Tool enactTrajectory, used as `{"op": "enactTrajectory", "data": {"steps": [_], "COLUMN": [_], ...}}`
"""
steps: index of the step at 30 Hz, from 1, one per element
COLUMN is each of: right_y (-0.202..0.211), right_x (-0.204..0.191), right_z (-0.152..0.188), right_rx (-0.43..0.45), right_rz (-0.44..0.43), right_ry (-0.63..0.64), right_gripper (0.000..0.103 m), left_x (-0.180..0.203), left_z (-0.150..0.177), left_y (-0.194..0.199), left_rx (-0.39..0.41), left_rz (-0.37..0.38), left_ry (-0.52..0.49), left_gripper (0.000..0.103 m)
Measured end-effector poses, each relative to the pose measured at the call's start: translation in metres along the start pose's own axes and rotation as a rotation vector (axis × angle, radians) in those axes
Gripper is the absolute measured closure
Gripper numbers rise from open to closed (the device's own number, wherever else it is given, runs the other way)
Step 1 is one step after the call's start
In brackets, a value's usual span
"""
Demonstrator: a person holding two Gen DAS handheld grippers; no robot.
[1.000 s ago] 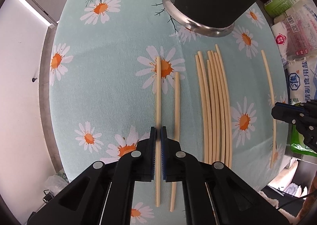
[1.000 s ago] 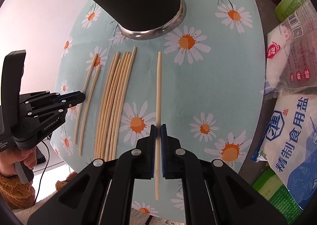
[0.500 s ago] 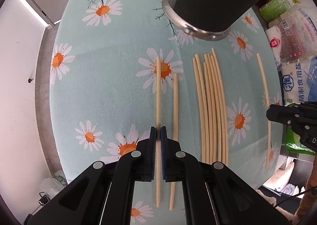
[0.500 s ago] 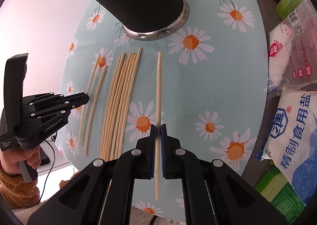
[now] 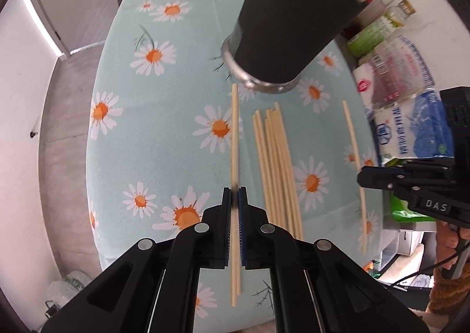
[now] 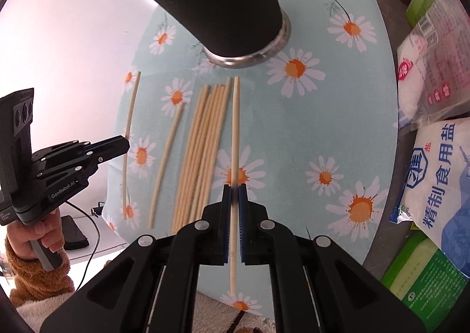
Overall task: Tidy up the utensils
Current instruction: 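Lift both held chopsticks and lower them into the black holder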
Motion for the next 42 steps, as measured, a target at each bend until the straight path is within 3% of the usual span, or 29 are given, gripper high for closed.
{"op": "enactTrajectory", "data": {"steps": [10,12,20,26,33,42], "right_y": [0.059,0.067,0.111,0.138,0.171,0.194], "right_x": [-0.056,-0.063,-0.083,-0.096,-0.103,-0.101], "right_z": [-0.032,-0.040,-0.080,-0.111,-0.142,-0.165], "right_rx": [0.224,0.259,0.457,0.602,0.767,0.901], "right_rz": [-0.028,-0.036,-0.059,-0.112,-0.076,-0.058], "right_ry": [0.154,0.162,0.197,0.253,0.321,0.352], "right_gripper": [0.097,0.097,0.097,0.097,0.097,0.097], "left_x": [0.028,0.030,0.039,0.049,0.053,0.043], "left_z": [-0.041,-0.051,-0.088,-0.122,-0.145,-0.171], "left_y": [0.077,0.090,0.125,0.154,0.176,0.169], "left_rx": [0.235,0.288,0.438,0.614,0.819,0.889], "left_rz": [0.076,0.051,0.114,0.188,0.226,0.307], "left_ry": [-0.078,-0.099,-0.130,-0.179,-0.190,-0.147], "left_gripper": [0.099,0.099,0.099,0.099,0.099,0.099]}}
Point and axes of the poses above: each gripper's, at about its wrist camera, not at the fingertips, and y roughly against the way its jaws point, x to its right, z to its underside, the point moved 7 cm from there along -y, roughly the way its jaws point, and after that the axes turned 7 degrees about -z, right-handed, at the moved point
